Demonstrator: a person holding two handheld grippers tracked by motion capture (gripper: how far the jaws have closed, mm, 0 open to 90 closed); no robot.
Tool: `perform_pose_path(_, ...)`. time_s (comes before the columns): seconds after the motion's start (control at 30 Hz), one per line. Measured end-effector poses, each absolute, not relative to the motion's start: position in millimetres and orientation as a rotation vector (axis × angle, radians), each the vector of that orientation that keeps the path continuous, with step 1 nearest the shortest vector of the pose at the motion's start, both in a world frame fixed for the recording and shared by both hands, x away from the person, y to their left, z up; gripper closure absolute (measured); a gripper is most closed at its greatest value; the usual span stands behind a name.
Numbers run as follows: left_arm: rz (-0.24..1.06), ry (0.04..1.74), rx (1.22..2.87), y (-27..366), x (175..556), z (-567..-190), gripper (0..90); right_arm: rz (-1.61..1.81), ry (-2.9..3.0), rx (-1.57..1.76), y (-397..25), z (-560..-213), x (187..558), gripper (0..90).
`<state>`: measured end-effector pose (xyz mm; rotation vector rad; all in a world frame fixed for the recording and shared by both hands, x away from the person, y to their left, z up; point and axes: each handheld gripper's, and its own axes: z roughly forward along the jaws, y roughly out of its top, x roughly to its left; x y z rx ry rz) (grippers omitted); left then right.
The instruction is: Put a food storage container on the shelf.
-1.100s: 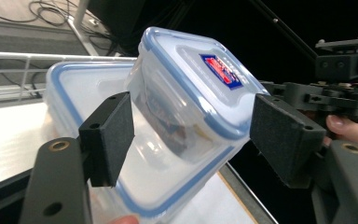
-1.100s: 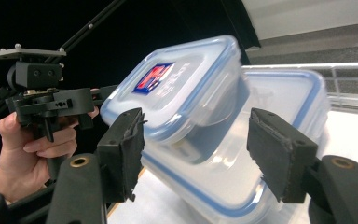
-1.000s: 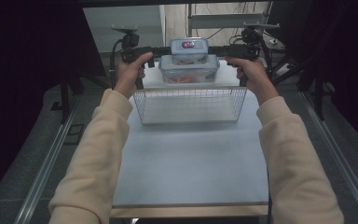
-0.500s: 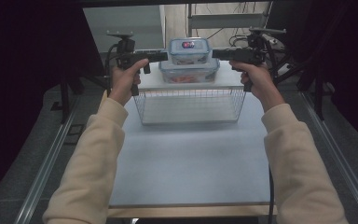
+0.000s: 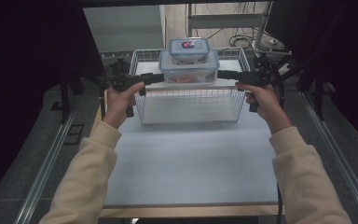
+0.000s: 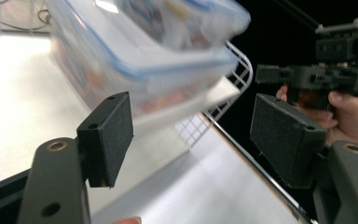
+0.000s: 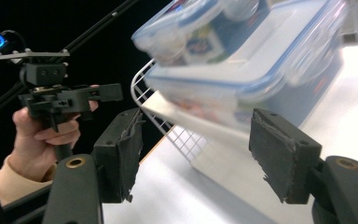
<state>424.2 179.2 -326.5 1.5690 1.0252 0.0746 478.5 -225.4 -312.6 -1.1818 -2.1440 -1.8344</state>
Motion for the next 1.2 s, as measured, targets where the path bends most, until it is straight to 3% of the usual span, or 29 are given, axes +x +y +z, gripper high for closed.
perform_pose_path(0.47, 0.072, 0.962, 1.545, 187, 364, -371, 29.8, -1.846, -2.183, -1.085, -235, -357, 423, 34.6)
perform_pose_path(0.9, 0.035, 1.013, 1.62, 182, 309, -452, 29.9, -1.734, -2.208, -1.122, -250, -436, 368, 33.2)
perform_pose_path(1.2, -0.004, 1.06, 1.652, 178, 298, -485, 29.8, -1.648, -2.232, -1.166, -255, -478, 348, 32.4)
